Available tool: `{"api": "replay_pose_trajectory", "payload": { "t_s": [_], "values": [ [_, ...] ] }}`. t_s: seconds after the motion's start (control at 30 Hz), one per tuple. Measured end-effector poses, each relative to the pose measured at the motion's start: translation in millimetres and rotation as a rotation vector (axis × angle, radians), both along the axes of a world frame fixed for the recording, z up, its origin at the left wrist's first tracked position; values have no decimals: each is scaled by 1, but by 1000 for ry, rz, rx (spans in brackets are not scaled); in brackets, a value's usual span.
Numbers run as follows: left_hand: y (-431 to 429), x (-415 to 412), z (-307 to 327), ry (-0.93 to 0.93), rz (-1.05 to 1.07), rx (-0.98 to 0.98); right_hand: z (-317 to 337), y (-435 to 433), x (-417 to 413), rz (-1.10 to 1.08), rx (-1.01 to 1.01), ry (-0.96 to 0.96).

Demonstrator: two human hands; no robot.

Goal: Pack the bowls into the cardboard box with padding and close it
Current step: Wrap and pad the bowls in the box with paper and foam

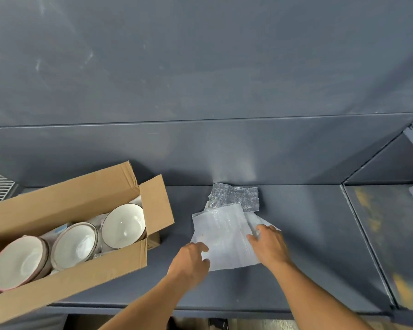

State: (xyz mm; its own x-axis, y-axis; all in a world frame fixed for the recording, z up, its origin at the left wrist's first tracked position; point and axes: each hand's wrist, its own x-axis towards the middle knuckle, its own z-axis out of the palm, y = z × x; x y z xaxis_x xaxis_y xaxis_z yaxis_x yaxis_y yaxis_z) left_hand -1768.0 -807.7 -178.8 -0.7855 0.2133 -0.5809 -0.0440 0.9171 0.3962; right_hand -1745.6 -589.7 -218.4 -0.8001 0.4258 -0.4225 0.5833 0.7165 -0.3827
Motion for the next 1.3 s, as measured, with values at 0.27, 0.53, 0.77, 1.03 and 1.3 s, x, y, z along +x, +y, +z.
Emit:
{"api": "replay_pose_trajectory", "payload": {
  "t_s": [0.27,0.53,0.77,1.03,1.3],
  "values": [
    [-1,0,5,32,24,-12,2,4,-16,-75,-69,54],
    [-1,-3,-2,31,81,32,-18,14,-65,-347,-217,84],
    [-2,-10,-1,27,74,39,-9,11,-83,-493,-384,277],
    [19,-26,26,80,67,143,56,32,-88,-414,-468,459],
    [30,-35,56,148,180,320,108,34,-79,-306,-574,540]
  ]
}}
